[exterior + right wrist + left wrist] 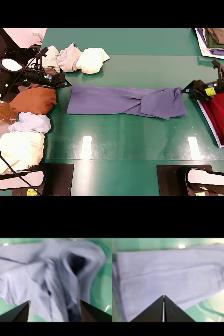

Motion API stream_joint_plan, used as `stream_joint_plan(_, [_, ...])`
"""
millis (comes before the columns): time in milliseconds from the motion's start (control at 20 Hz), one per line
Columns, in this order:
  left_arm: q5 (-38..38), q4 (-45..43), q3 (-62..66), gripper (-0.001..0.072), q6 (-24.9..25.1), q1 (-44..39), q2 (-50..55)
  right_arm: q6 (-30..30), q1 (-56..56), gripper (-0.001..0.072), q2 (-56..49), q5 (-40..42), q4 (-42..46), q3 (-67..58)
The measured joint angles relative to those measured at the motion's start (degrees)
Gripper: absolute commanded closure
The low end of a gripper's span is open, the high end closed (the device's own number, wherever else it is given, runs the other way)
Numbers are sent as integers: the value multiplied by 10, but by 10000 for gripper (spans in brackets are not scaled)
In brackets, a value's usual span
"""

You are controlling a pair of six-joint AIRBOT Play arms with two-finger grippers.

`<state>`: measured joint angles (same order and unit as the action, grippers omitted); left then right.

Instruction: Fold the shirts.

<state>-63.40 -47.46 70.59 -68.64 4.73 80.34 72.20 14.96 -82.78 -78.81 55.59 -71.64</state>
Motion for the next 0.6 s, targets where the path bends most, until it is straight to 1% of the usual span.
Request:
stream_joint_plan(200, [-3, 1, 2, 683, 0, -42, 0, -26, 22, -8, -7, 24, -5, 46])
stream_joint_plan(400, [3, 2, 2, 683, 0, -86, 0, -53, 28, -8, -54, 35, -19, 58])
stream_joint_plan(600, [8, 2, 2, 683, -3, -113, 0, -72, 30, 1, -100, 37, -47, 60])
